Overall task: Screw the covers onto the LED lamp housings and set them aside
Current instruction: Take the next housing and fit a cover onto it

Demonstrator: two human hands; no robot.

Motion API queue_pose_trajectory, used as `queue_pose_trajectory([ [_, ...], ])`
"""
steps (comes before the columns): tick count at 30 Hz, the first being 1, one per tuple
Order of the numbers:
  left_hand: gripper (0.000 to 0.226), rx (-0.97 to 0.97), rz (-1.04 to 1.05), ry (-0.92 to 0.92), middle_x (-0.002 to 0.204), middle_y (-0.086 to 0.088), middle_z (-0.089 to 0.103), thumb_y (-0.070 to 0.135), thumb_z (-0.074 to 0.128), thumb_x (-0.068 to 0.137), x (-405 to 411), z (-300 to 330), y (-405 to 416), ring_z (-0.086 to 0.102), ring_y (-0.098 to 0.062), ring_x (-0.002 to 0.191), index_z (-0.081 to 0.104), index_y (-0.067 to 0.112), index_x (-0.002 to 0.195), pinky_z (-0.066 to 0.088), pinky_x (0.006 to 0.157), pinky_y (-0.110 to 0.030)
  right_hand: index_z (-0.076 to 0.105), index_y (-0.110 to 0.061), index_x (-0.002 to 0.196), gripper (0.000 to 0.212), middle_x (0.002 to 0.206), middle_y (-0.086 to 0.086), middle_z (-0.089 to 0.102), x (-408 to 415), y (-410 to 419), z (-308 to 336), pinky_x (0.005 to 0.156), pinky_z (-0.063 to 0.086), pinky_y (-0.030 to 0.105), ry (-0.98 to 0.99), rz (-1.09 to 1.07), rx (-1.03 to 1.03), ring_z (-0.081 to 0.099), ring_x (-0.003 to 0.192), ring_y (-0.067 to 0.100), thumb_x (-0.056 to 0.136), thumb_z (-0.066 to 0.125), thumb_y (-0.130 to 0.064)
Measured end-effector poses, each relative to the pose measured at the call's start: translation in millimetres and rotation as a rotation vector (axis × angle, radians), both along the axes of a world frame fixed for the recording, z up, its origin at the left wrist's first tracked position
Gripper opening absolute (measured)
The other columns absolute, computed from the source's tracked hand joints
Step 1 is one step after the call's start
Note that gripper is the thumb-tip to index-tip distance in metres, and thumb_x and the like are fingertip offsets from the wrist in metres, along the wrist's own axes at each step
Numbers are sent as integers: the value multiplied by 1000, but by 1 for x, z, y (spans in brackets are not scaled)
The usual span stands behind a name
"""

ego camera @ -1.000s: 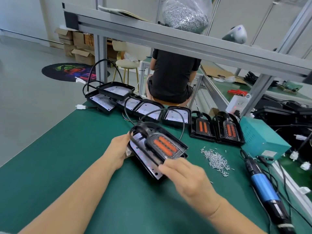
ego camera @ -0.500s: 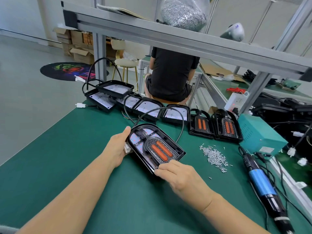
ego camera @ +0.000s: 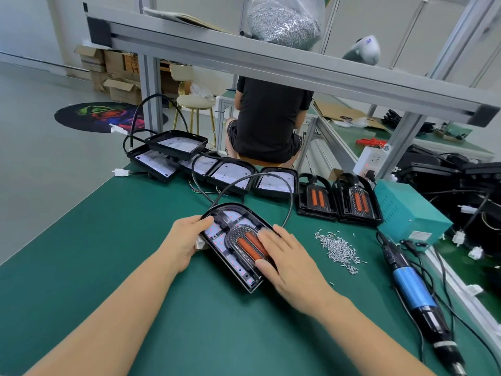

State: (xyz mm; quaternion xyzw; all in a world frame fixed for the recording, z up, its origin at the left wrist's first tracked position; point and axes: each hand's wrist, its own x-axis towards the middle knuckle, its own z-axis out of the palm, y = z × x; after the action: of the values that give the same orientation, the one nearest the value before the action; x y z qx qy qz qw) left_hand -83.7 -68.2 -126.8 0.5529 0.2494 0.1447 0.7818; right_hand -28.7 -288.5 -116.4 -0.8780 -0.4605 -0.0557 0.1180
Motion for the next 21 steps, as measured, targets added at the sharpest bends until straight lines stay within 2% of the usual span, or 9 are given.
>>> queue_pose_trajectory([
  [2,16,188,39,59,70,-9,64,6,53,93,1,-3,-3,57,-20,60,64,0,82,48,59,-26,26,-21,153,60,158,-9,27,1,-3,-6,121,-3,29,11,6,-18,4,149,9,102,30,-50],
  [4,18,580,70,161,74,-15,57,9,49,92,2,-7,-6,47,-22,69,59,-4,84,39,66,-31,29,-23,152,59,156,-10,30,2,-6,-6,119,-6,27,14,8,-5,5,149,8,101,32,-51],
  [6,17,920,60,263,91,-19,61,11,45,93,1,-8,-9,51,-30,83,58,0,96,42,75,-38,32,-25,151,57,155,-12,32,1,-10,-5,119,-7,27,20,19,6,6,148,6,101,34,-51],
  [8,21,1094,20,323,107,-18,58,10,44,94,1,-6,-13,49,-35,99,58,6,108,41,87,-44,34,-27,150,54,155,-13,32,-2,-17,-4,119,-7,28,44,26,29,6,147,4,101,35,-50],
  [11,27,1129,-19,351,114,-16,58,11,45,95,2,-3,-14,48,-35,108,58,8,118,37,94,-42,37,-29,148,49,154,-15,31,-5,-28,-2,120,-6,29,89,37,99,12,146,3,102,38,-47],
  [14,8,1082,-16,304,102,-18,56,11,48,94,2,3,-12,52,-34,91,56,12,96,44,88,-40,44,-25,144,45,148,-8,39,-2,-48,3,121,9,35,60,-46,185,27,141,9,101,44,-39],
  [16,15,1087,4,291,109,-17,58,13,51,93,2,8,-12,56,-37,88,61,12,104,48,85,-44,48,-17,142,44,144,-1,46,7,-70,5,117,22,38,-5,-189,221,37,136,18,99,53,-29],
  [18,28,1159,47,273,123,-13,57,15,53,93,3,14,-18,55,-36,101,61,11,119,43,92,-44,46,-12,143,48,145,5,45,19,-94,8,114,27,35,-25,-383,191,38,135,23,98,56,-20],
  [21,26,1245,75,55,120,-7,62,11,58,90,6,30,-43,52,-29,111,65,11,115,37,96,-40,36,-8,147,53,149,7,39,36,-131,10,109,29,32,-3,-675,90,34,136,24,98,54,-21],
])
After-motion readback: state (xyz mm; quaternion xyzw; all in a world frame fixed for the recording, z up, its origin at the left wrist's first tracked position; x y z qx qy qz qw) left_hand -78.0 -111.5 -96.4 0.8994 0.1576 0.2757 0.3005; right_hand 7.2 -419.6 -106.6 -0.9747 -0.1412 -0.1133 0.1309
